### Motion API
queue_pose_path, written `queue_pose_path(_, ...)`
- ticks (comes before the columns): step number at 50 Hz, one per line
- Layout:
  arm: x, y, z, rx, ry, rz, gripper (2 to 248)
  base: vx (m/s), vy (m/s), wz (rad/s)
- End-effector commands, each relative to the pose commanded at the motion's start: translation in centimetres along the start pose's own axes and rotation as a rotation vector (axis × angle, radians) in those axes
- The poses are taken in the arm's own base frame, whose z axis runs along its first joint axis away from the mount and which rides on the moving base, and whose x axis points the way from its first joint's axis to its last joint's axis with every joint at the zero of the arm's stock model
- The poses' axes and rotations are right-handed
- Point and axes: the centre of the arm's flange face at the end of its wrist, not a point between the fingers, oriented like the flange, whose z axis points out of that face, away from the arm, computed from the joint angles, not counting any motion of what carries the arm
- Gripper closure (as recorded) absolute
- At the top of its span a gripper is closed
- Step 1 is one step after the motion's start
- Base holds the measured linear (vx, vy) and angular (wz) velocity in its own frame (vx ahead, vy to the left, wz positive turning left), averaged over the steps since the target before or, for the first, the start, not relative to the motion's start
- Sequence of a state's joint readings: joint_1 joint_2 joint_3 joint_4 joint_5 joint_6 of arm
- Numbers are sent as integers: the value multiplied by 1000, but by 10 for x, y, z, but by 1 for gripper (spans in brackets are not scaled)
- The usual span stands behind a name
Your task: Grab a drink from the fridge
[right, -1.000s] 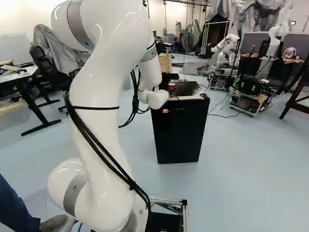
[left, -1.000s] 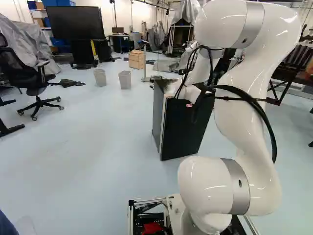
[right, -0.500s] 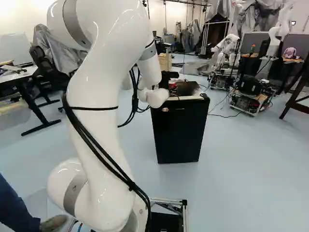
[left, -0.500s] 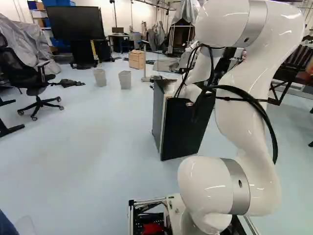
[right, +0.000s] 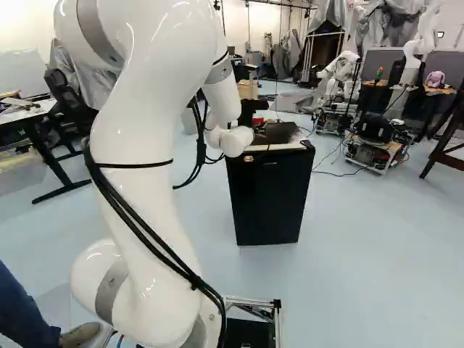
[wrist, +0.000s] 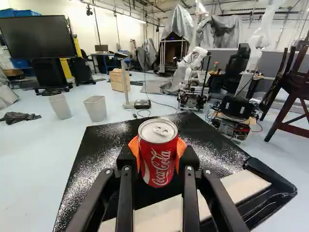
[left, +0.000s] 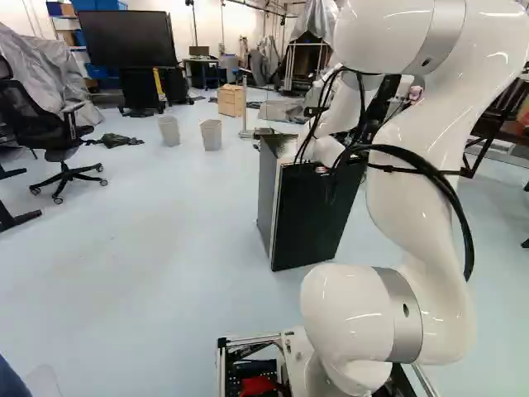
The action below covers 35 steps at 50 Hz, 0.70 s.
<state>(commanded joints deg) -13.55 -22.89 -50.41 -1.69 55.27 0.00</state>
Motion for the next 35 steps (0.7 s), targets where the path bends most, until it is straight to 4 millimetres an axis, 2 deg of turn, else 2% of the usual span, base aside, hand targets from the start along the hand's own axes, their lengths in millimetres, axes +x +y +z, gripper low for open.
queue_pose_path(21,6,0,-2,1,10,0,156,0,0,0)
queue_pose_path(35,6,-5,-10,7,4,-1,156,0,0,0)
